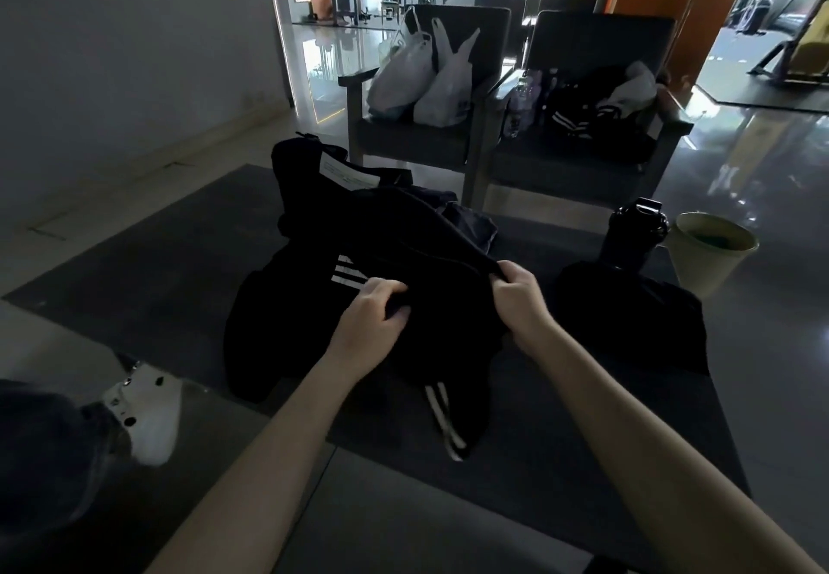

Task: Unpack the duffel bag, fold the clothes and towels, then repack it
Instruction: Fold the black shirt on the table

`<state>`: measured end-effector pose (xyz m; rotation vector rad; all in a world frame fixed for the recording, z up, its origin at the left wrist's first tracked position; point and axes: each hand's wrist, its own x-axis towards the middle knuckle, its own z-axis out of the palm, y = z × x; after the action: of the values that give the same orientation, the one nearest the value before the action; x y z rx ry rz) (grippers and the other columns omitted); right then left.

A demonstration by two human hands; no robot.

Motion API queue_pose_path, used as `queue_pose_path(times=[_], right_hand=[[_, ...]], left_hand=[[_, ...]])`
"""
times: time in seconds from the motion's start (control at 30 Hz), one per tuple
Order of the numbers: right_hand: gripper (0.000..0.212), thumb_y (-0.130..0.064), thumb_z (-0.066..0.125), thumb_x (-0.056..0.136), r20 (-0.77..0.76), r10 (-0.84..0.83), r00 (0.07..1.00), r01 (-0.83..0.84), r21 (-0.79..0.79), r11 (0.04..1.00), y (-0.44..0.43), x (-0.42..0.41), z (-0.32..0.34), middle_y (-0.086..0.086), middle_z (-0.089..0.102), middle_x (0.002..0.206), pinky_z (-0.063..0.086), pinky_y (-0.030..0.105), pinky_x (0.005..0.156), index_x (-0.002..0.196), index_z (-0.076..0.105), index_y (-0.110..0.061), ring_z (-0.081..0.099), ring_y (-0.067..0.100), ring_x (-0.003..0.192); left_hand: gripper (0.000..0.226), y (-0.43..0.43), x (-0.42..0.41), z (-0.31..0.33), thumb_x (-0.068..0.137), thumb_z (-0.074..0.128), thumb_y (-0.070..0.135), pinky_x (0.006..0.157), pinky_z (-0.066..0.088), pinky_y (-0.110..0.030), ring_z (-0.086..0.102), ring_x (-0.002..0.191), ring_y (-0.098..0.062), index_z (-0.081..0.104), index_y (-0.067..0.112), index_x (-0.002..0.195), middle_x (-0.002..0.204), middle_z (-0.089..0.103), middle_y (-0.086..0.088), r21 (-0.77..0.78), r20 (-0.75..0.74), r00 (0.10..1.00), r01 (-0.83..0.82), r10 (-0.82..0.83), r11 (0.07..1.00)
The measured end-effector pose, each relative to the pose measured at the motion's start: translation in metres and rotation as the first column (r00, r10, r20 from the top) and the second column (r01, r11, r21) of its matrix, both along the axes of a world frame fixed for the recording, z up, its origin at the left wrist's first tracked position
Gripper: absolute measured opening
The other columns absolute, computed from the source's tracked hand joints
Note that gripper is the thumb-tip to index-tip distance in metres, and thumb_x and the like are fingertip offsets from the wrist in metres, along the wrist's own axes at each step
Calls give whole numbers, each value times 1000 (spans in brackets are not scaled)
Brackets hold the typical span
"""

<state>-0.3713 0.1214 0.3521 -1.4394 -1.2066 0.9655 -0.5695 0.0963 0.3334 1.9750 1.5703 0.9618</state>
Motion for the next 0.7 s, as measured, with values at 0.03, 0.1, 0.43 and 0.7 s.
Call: queue_pose_path(times=[0.03,0.1,0.43,0.7], right_hand=[[27,-4,44,94,12,-22,1000,22,28,999,-4,9,6,-1,48,56,32,19,39,72,57,-15,42,2,40],[25,-8,43,95,26,-41,999,39,55,998,-12,28,14,-1,49,57,34,20,40,76,58,-13,43,5,43],[48,-28,50,97,211,-263,942,262,33,965,-71,126,9,-7,30,43,24,21,36,55,30,-17,28,7,36],[23,-33,62,89,322,-147,935,184,-88,979,-93,111,-14,2,65,79,45,18,54,94,63,-10,61,11,68]], left_hand=[[40,3,-4,-4,92,56,14,102,40,-30,48,121,-15,51,12,132,132,46,2,-36,-50,998,-41,40,998],[49,7,-8,-13,89,54,8,103,41,-40,44,126,-23,44,13,137,142,39,-3,-124,-158,985,-90,70,988],[67,3,2,-40,95,49,29,112,24,-49,18,143,-23,15,22,152,159,8,2,-333,-416,908,-210,57,919],[65,-8,18,-43,93,53,30,110,33,-43,27,140,-20,22,24,150,157,20,4,-329,-433,901,-123,-34,936]])
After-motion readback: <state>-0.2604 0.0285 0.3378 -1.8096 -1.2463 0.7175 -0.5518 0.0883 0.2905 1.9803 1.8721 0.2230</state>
